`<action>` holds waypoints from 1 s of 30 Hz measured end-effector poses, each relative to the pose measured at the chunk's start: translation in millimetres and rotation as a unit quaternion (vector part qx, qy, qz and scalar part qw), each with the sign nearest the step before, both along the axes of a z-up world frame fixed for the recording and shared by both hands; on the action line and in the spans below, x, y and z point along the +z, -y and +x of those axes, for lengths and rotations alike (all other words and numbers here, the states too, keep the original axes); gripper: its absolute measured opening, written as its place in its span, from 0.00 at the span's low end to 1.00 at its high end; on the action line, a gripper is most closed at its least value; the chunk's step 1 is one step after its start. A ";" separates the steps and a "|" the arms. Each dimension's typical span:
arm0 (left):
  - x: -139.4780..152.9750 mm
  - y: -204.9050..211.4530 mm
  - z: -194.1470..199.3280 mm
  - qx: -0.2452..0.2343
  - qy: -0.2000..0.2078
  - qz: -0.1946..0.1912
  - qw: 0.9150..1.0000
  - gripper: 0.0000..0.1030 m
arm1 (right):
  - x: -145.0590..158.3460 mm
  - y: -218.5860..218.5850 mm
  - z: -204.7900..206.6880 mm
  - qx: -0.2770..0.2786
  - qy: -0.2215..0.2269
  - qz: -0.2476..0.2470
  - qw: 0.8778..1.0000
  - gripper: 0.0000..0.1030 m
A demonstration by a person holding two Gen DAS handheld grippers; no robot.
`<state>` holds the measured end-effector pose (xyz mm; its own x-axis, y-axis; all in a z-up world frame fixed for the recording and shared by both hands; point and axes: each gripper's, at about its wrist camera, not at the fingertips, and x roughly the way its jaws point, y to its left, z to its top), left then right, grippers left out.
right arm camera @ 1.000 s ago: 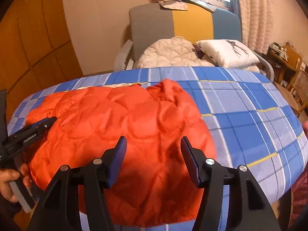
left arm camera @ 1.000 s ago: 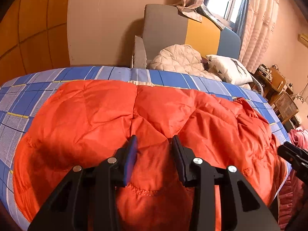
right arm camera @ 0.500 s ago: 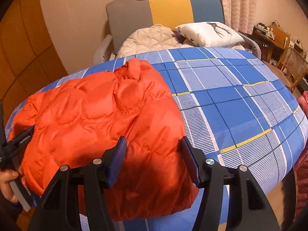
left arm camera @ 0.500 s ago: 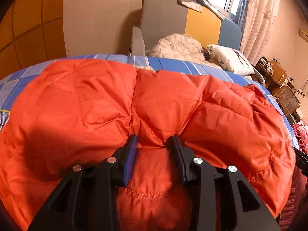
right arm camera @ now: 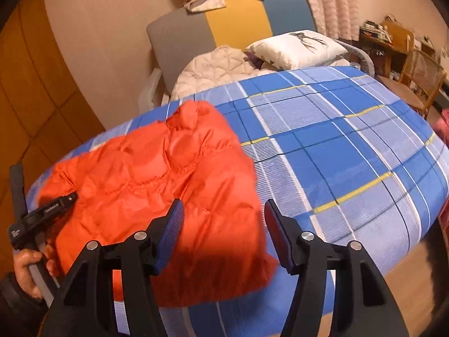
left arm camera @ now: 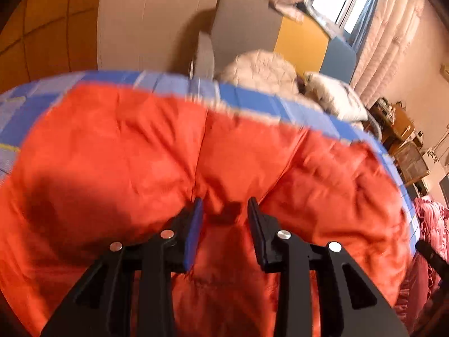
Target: Fold large clothes
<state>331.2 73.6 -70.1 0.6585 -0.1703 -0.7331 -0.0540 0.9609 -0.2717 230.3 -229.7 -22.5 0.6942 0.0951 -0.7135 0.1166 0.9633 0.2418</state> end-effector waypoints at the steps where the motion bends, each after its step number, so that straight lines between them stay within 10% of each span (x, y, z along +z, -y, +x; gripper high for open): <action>1: 5.2 2.3 3.4 -0.001 0.002 0.000 1.000 0.30 | 0.0 7.4 -6.8 -0.009 0.003 0.015 1.000 0.62; 16: -19.0 30.9 39.9 0.001 -0.018 0.052 0.998 0.34 | -81.5 58.7 -10.4 -0.026 -0.028 0.324 0.945 0.81; 30: -4.5 9.4 -9.3 -0.007 0.017 0.006 1.000 0.33 | -94.6 21.5 32.2 0.006 -0.042 0.313 0.949 0.81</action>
